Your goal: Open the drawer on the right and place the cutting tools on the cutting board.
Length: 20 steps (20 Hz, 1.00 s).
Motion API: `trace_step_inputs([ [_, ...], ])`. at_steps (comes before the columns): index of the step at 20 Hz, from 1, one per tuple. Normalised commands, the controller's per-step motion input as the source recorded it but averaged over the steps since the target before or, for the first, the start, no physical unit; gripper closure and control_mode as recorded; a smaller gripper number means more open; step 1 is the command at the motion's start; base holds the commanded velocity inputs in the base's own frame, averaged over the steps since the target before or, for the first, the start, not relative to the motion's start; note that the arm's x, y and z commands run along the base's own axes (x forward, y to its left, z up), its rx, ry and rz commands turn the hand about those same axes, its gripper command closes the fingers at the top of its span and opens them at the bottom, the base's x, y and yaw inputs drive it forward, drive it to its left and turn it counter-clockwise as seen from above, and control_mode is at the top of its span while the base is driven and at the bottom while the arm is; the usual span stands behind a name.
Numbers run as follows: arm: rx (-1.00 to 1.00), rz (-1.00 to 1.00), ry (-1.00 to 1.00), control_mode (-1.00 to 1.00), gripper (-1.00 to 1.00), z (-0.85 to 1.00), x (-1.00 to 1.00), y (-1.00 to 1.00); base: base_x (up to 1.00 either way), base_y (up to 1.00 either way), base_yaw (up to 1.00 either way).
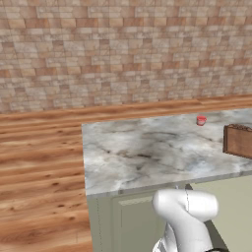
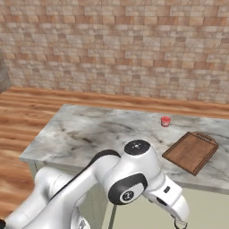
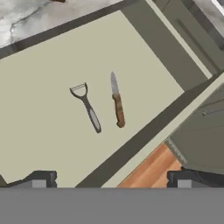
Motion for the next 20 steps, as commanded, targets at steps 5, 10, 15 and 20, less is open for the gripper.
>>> trace_step_inputs([
  [5,0.03,0.05,0.0,-1.0,-1.0,-0.25,0.21,-0.46,0.0,0.0,0.0],
  [10,0.0,0.03,0.05,-1.0,-1.0,-0.34,0.28,-0.3,0.0,0.0,0.0],
  [15,0.0,0.03,0.09,-1.0,-1.0,-0.48,0.18,-0.29,0.0,0.0,0.0],
  [20,0.04,0.02,0.05,-1.0,-1.0,-0.52,0.01,-0.43,0.0,0.0,0.0],
])
